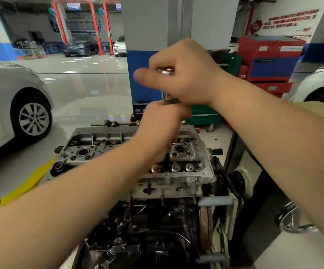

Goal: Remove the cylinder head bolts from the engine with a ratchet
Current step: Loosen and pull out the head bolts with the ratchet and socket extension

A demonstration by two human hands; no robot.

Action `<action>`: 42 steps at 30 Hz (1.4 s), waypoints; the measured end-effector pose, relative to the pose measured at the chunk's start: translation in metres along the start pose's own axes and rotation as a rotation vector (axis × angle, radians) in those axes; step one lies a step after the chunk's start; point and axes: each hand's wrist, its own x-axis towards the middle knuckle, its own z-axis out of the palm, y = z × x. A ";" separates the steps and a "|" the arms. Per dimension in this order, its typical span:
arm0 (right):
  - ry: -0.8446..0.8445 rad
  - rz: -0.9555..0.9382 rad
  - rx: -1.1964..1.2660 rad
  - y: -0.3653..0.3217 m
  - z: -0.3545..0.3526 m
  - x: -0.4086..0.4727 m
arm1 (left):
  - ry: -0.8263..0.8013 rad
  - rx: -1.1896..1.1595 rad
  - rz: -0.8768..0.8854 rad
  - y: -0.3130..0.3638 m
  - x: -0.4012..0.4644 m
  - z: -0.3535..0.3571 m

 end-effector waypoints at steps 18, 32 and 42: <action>0.018 0.039 0.351 0.013 0.010 -0.009 | -0.544 -0.118 -0.131 0.003 0.017 -0.025; 0.075 0.103 0.275 0.006 0.012 -0.004 | -0.153 -0.061 -0.024 -0.001 0.003 -0.005; 0.186 0.392 -0.578 -0.024 0.014 0.000 | 0.134 -0.094 0.082 -0.028 -0.027 0.013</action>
